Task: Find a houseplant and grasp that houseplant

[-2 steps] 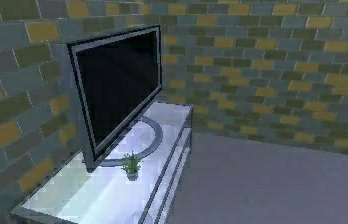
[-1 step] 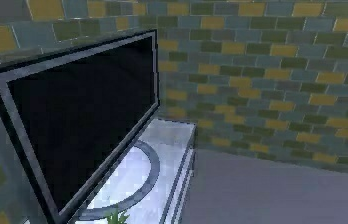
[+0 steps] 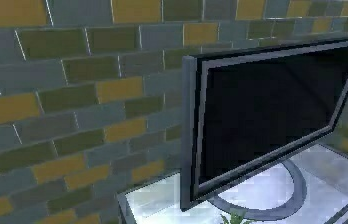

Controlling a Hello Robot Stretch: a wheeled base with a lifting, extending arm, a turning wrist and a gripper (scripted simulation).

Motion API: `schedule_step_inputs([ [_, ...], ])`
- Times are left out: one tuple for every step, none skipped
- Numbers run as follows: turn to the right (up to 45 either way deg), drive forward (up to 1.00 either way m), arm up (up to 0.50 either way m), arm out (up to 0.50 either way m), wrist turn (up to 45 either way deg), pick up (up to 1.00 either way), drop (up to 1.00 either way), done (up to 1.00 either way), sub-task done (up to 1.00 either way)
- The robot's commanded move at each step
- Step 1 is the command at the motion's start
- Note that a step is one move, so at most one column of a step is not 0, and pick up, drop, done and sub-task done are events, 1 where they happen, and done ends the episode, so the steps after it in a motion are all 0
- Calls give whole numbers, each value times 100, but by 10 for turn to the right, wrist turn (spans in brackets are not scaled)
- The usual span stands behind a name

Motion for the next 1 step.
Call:
schedule_step_inputs([
  [-450,0,0,0,0,0,0,0,0],
])
